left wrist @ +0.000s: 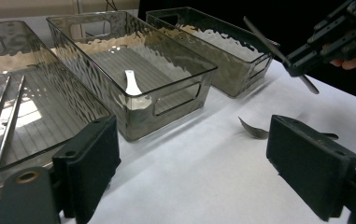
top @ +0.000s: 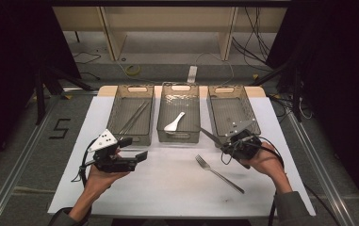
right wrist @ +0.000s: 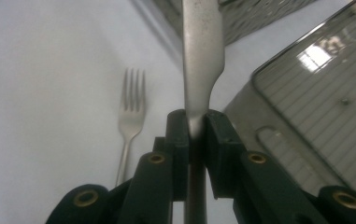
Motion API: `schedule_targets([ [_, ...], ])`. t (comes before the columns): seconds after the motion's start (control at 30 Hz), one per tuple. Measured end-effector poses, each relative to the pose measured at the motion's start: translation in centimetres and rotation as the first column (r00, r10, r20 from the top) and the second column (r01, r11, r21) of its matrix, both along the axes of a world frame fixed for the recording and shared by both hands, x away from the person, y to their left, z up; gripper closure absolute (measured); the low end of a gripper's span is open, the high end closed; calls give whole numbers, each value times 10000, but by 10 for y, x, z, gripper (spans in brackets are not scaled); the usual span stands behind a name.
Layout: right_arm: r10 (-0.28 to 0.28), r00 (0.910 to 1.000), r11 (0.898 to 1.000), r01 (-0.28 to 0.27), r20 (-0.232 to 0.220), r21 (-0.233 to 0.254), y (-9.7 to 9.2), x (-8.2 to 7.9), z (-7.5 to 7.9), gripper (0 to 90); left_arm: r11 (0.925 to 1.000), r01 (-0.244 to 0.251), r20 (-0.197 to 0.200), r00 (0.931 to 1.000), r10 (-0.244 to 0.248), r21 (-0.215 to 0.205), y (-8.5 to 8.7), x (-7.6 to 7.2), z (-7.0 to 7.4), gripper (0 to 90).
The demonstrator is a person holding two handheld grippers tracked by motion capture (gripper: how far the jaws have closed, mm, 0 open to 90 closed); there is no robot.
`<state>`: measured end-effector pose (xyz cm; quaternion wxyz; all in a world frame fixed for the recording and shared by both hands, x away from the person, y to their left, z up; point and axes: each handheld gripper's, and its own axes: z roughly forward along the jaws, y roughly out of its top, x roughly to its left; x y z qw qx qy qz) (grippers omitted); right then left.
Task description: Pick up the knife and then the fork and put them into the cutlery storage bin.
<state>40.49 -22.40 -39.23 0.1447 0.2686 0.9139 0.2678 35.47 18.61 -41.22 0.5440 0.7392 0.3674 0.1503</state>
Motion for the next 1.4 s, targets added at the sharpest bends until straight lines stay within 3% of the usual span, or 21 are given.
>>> schedule_targets([
  [0.27, -402, 9987, 9983, 389, 304, 436, -6, 17, 21, 811, 9999, -124, 0, 9999, 124, -114, 1, 0, 0, 166],
  [0.63, -826, 9957, 9949, 799, 427, 621, -8, 41, 41, 811, 9999, -98, 42, 9999, 99, -95, 0, 0, 0, 166],
  [1.1, -1593, 9847, 9855, 1543, 710, 703, -14, 71, 57, 811, 9995, -239, 104, 9997, 242, -209, 2, 0, 1, 166],
  [1.4, -2143, 9746, 9743, 2086, 654, 845, -17, 90, 57, 810, 9994, -239, 182, 9995, 244, -233, 3, -1, 1, 164],
])
